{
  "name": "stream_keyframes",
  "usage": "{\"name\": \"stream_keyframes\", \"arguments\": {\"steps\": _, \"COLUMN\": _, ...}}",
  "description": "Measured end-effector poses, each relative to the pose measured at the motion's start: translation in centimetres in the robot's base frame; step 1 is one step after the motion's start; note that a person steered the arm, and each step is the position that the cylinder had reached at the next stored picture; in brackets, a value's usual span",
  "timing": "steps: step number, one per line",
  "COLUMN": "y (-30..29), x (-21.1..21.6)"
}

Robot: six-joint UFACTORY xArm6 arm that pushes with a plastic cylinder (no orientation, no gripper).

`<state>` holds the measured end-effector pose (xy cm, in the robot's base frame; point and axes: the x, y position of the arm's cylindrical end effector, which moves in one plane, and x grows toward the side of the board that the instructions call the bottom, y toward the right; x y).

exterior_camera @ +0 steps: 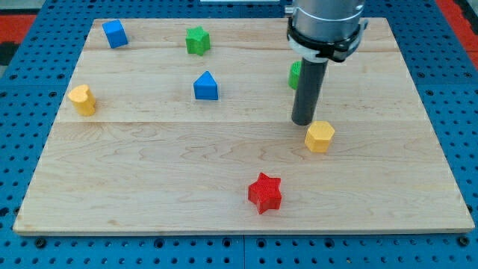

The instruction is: Slide the blue triangle to the left of the yellow hexagon

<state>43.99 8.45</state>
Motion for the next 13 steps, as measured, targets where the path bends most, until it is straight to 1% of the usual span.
{"name": "stream_keyframes", "arguments": {"steps": 1, "y": -4.6, "x": -2.3}}
{"name": "stream_keyframes", "arguments": {"steps": 2, "y": -6.3, "x": -5.9}}
{"name": "stream_keyframes", "arguments": {"steps": 4, "y": -5.1, "x": -9.1}}
{"name": "stream_keyframes", "arguments": {"steps": 5, "y": -3.3, "x": -9.8}}
{"name": "stream_keyframes", "arguments": {"steps": 6, "y": -1.2, "x": -9.2}}
{"name": "stream_keyframes", "arguments": {"steps": 7, "y": -2.7, "x": -8.4}}
{"name": "stream_keyframes", "arguments": {"steps": 8, "y": -8.6, "x": -13.3}}
{"name": "stream_keyframes", "arguments": {"steps": 9, "y": -13.4, "x": -15.8}}
{"name": "stream_keyframes", "arguments": {"steps": 10, "y": -16.4, "x": -13.8}}
{"name": "stream_keyframes", "arguments": {"steps": 11, "y": -16.3, "x": -10.0}}
{"name": "stream_keyframes", "arguments": {"steps": 12, "y": -14.5, "x": -8.0}}
{"name": "stream_keyframes", "arguments": {"steps": 13, "y": -12.5, "x": -7.4}}
